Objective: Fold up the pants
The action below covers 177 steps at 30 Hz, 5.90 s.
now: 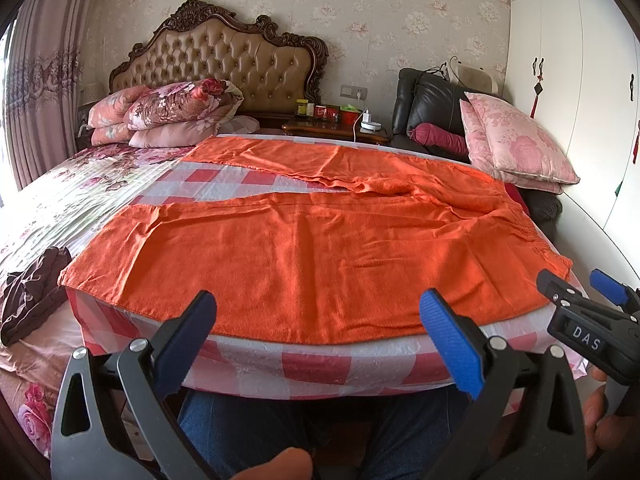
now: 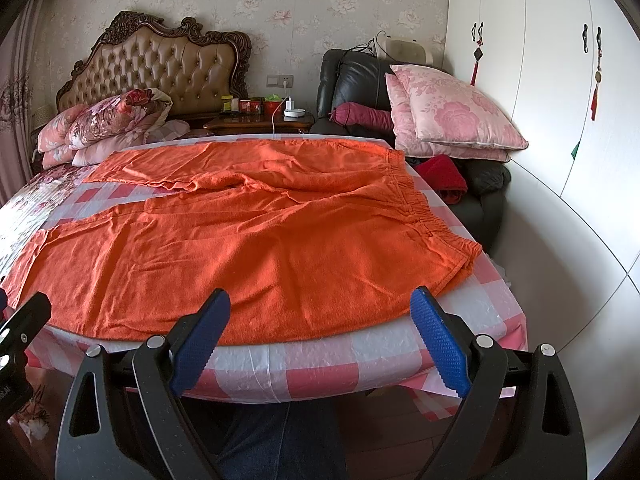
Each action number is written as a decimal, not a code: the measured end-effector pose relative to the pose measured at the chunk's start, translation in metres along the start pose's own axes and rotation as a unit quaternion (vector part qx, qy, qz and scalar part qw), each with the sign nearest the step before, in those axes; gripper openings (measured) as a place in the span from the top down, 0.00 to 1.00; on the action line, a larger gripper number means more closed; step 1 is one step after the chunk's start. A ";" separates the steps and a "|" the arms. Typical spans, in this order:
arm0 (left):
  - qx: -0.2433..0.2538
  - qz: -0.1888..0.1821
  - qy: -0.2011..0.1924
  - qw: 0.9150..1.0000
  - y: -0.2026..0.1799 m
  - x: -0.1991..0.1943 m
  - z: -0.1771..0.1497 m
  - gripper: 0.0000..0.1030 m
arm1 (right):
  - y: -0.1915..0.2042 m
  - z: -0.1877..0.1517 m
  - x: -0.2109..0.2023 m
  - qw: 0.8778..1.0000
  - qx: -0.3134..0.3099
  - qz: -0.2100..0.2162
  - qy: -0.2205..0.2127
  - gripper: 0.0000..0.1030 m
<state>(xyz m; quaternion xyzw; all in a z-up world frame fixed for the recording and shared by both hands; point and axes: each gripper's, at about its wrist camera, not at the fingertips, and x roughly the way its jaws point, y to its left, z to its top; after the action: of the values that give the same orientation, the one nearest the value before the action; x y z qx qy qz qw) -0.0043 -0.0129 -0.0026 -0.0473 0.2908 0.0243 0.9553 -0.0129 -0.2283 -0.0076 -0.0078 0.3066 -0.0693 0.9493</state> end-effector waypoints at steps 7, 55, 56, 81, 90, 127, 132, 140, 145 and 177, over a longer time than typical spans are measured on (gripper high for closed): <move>0.000 0.000 0.000 1.000 0.000 0.000 0.000 0.01 | 0.000 0.000 0.000 1.000 0.000 0.000 0.000 0.14; 0.029 0.023 0.023 0.999 0.040 0.088 0.058 0.01 | -0.026 0.053 0.104 0.997 -0.050 -0.024 0.046 0.14; 0.030 0.022 0.024 0.999 0.042 0.093 0.063 0.01 | -0.030 0.058 0.113 0.997 -0.045 -0.013 0.057 0.14; 0.010 0.048 0.067 0.997 0.110 0.182 0.115 0.01 | -0.087 0.246 0.387 0.960 -0.194 0.022 0.199 0.22; -0.021 0.066 0.081 0.994 0.161 0.203 0.150 0.01 | -0.082 0.252 0.432 0.952 -0.177 0.101 0.229 0.54; -0.293 0.095 0.355 0.883 0.320 0.554 0.357 0.46 | -0.093 0.228 0.171 0.969 -0.133 0.208 0.008 0.96; -0.282 0.092 0.360 0.885 0.323 0.542 0.355 0.97 | -0.102 0.218 0.158 0.972 -0.117 0.201 0.008 0.96; -0.330 0.009 0.293 0.897 0.358 0.413 0.339 0.98 | -0.126 0.197 0.153 0.976 -0.083 0.202 0.010 0.96; -0.338 -0.024 0.242 0.909 0.376 0.290 0.305 0.98 | -0.137 0.177 0.135 0.974 -0.079 0.211 0.008 0.96; -0.413 -0.103 0.178 0.887 0.398 0.087 -0.006 0.97 | -0.171 0.030 0.106 0.976 -0.029 0.197 0.087 0.97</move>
<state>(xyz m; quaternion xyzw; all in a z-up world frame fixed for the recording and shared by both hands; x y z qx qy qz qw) 0.0348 0.3835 -0.0864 -0.4709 0.4129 0.0352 0.7788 0.0678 -0.4134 -0.0353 0.0308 0.3855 0.1277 0.9133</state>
